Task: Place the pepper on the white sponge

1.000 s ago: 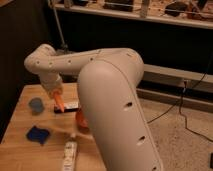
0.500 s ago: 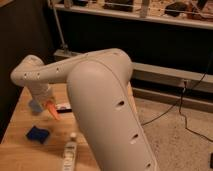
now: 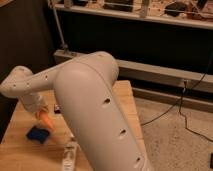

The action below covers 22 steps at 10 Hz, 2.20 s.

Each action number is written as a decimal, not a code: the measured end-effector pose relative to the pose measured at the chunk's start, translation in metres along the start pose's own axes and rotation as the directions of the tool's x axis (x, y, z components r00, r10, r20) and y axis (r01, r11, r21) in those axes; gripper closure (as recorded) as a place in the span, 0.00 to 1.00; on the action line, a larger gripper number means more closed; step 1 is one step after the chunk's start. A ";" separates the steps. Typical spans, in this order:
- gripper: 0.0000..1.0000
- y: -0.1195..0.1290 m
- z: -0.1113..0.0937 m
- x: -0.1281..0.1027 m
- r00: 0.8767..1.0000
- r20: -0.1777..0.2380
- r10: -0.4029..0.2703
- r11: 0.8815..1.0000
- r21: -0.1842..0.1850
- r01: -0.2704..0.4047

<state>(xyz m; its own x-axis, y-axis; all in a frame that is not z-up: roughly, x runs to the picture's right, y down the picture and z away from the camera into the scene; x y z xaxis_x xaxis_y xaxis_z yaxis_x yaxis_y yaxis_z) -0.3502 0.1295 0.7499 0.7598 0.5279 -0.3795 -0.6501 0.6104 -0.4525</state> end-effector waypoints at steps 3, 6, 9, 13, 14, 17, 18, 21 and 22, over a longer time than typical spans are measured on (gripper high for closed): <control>1.00 0.028 0.003 -0.005 0.998 0.000 -0.066 0.998 -0.016 0.066; 1.00 0.050 0.007 -0.012 0.991 0.023 -0.129 0.991 -0.034 0.130; 1.00 0.059 0.014 -0.019 0.985 0.054 -0.167 0.984 -0.059 0.170; 1.00 0.063 0.028 -0.018 0.976 0.070 -0.204 0.972 -0.102 0.211; 1.00 0.064 0.031 -0.017 0.976 0.067 -0.209 0.971 -0.106 0.215; 1.00 0.059 0.043 -0.010 0.975 0.019 -0.220 0.969 -0.112 0.221; 1.00 0.056 0.048 -0.009 0.976 -0.003 -0.219 0.970 -0.111 0.217; 1.00 0.052 0.060 -0.013 0.975 -0.035 -0.219 0.969 -0.122 0.213; 1.00 0.052 0.061 -0.015 0.975 -0.033 -0.221 0.968 -0.129 0.215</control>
<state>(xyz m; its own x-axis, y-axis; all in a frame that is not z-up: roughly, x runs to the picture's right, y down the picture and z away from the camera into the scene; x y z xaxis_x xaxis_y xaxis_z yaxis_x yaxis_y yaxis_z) -0.3958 0.1891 0.7817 0.8844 0.3601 -0.2971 -0.4653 0.6284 -0.6234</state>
